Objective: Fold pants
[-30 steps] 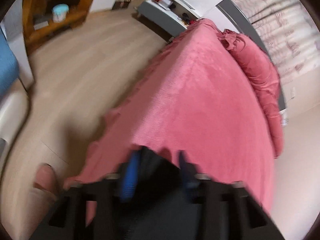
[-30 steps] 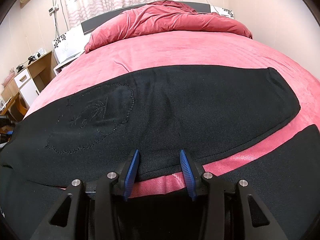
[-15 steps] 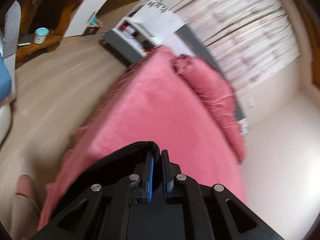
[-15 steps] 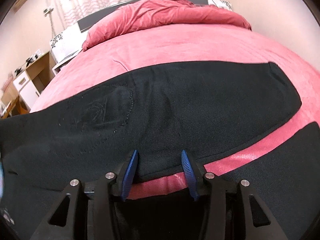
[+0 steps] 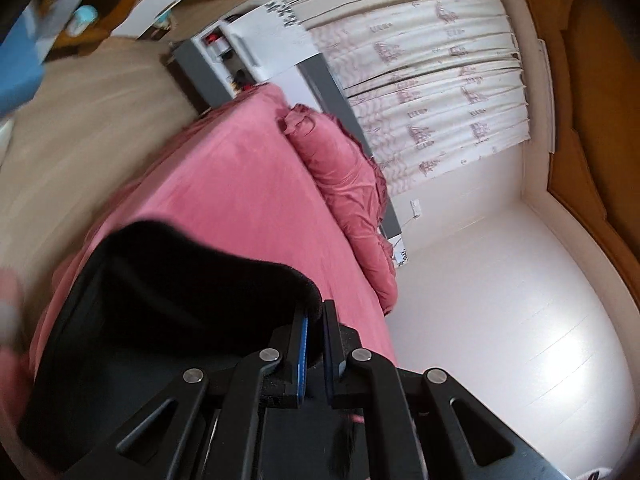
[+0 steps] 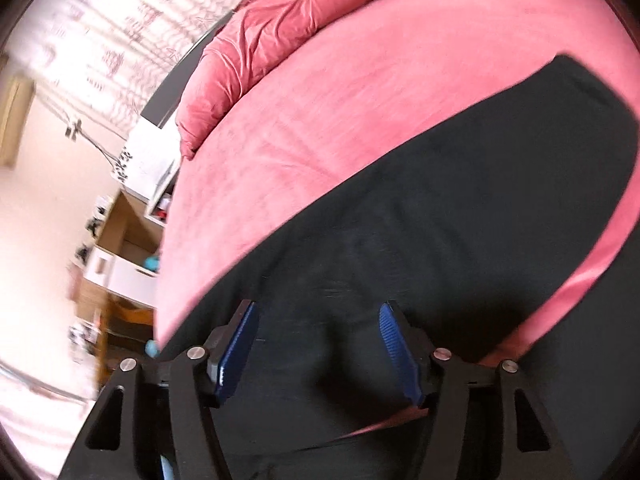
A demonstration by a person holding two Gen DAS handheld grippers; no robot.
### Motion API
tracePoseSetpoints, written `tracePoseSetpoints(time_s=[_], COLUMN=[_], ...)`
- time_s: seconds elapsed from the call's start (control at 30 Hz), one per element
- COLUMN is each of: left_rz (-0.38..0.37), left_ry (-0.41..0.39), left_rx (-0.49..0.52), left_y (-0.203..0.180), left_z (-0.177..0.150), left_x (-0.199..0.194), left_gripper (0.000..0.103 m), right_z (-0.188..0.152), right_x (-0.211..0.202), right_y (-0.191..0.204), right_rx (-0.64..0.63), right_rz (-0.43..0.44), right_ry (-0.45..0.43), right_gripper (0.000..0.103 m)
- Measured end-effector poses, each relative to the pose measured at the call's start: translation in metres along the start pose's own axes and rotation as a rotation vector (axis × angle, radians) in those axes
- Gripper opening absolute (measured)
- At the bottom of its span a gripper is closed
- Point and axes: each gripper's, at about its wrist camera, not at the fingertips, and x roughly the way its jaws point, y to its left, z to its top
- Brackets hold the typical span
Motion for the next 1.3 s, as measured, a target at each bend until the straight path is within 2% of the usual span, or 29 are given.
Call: tracePoseSetpoints(time_s=[0.17,0.27,0.47,0.53,0.6,0.67,0.73,0.83,0.97,1.13,1.3], left_rz=[0.026,0.031,0.046,0.047,0.051,0.048,0.043,0.031,0.027,-0.002,-0.037], left_ry=[0.002,0.007,0.016,0.021,0.021,0.014,0.000,-0.023,-0.047,-0.095,-0.162], left_rx=[-0.087,-0.113,-0.085,-0.082,-0.082,-0.093,-0.110,-0.135,-0.146,-0.172,-0.198], left_y=[0.030,0.040,0.041,0.042,0.042,0.044,0.045,0.049,0.052,0.053,0.060], left_z=[-0.026,-0.035,-0.040,-0.042,-0.043,-0.042,-0.041,-0.037,-0.031,-0.025,-0.019], left_x=[-0.020,-0.022,-0.020,-0.021,-0.023,-0.026,-0.031,-0.038,-0.046,-0.059,-0.081], left_gripper=[0.006,0.006,0.006,0.006,0.006,0.005,0.005,0.005,0.005,0.005,0.005], right_z=[0.004,0.005,0.013,0.019,0.022,0.020,0.018,0.005,-0.015,-0.055,-0.106], right_x=[0.017,0.031,0.053,0.061,0.070,0.069,0.060,0.026,-0.015,-0.069,-0.106], right_y=[0.017,0.024,0.040,0.040,0.038,0.030,0.025,0.020,0.017,0.010,-0.004], right_rx=[0.114,0.176,0.178,0.175,0.165,0.185,0.180,0.161,0.117,0.036,-0.023], right_rz=[0.036,-0.005,-0.112,-0.163,-0.181,-0.150,-0.100,0.001,0.092,0.188,0.264], right_ry=[0.073,0.136,0.150,0.160,0.191,0.213,0.194,0.149,0.093,0.001,-0.047], right_gripper=[0.068,0.069,0.068,0.060,0.010,0.008,0.008,0.007,0.008,0.008,0.008])
